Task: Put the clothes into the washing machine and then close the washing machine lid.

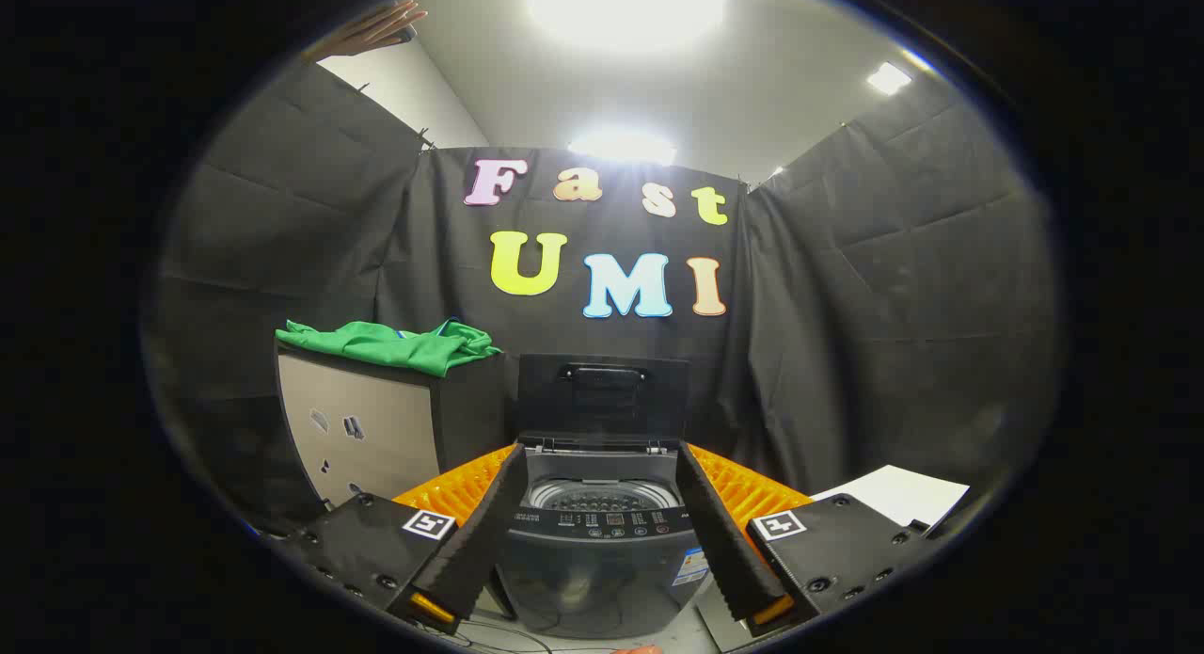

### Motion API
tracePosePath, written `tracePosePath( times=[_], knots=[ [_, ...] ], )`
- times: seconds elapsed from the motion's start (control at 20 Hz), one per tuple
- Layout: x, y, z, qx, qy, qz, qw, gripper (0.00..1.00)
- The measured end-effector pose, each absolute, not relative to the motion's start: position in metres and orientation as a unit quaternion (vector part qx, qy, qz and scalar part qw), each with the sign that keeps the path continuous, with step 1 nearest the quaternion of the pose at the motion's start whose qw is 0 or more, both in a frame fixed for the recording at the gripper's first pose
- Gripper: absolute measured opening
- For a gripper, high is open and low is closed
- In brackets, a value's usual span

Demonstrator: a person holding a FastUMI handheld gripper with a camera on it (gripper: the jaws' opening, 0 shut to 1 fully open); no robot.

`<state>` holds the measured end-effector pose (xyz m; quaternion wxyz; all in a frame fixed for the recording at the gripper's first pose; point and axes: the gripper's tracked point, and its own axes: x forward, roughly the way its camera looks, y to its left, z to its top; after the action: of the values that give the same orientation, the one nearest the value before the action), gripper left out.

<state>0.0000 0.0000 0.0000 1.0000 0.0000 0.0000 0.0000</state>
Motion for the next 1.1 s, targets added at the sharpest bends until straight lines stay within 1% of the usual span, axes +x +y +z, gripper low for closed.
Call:
tracePosePath(
  times=[1.1],
  knots=[
    [0.0002,-0.0040,-0.0006,0.000,0.004,0.000,1.000,0.99]
  ],
)
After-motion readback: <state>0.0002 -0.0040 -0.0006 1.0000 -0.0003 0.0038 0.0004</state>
